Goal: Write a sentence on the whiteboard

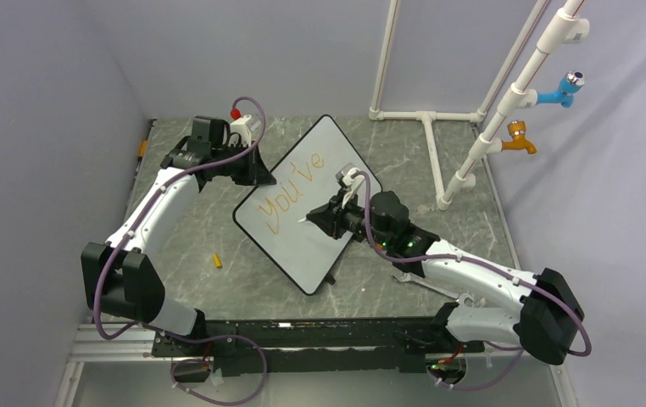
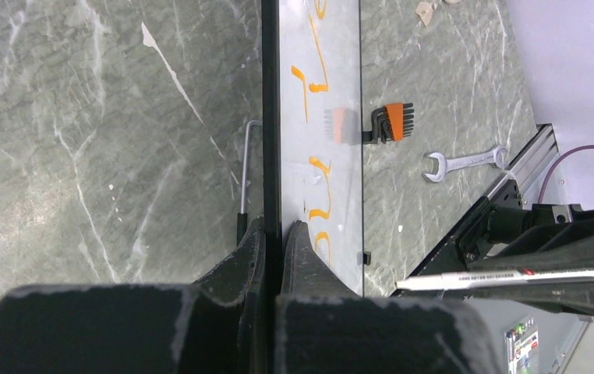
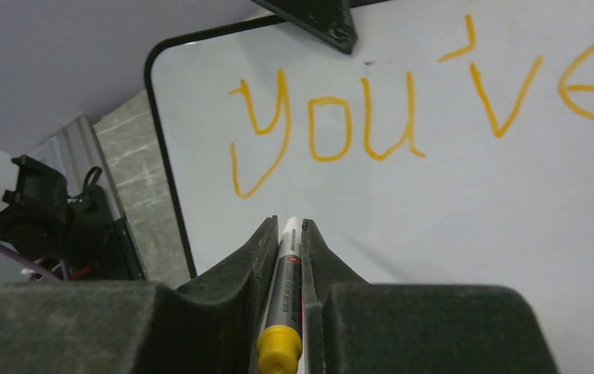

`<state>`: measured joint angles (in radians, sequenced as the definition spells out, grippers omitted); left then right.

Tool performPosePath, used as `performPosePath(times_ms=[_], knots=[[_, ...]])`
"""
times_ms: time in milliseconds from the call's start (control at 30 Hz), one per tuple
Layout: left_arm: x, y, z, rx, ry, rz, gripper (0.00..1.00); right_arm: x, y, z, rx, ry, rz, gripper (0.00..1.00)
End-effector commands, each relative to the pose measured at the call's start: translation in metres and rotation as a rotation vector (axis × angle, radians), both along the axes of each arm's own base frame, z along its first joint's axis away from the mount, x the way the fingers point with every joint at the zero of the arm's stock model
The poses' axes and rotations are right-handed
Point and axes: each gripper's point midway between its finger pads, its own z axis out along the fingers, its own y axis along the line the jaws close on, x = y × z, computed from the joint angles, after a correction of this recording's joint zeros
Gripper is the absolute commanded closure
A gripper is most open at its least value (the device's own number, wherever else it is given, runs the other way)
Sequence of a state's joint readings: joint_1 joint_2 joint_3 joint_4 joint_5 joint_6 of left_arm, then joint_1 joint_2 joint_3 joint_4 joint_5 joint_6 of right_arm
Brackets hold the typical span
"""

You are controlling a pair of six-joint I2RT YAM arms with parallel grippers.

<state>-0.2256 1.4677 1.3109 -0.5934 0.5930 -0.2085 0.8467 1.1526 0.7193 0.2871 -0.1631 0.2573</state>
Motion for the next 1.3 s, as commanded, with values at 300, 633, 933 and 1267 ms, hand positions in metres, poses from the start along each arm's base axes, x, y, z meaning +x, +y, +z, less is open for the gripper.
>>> performPosePath(times_ms=[300, 633, 933, 1267], knots=[[0.029, 0.041, -0.009, 0.204, -0.139, 0.123, 1.0, -0.011, 0.037, 0.018, 0.079, -0.062, 0.104, 1.0], [0.028, 0.041, -0.007, 0.197, -0.145, 0.122, 1.0, -0.007, 0.042, 0.008, 0.053, -0.052, 0.092, 1.0], [0.027, 0.04, -0.006, 0.194, -0.146, 0.121, 1.0, -0.006, 0.051, 0.005, 0.036, -0.06, 0.106, 1.0], [0.027, 0.04, -0.006, 0.193, -0.147, 0.12, 1.0, -0.015, 0.058, -0.004, 0.009, -0.059, 0.134, 1.0]])
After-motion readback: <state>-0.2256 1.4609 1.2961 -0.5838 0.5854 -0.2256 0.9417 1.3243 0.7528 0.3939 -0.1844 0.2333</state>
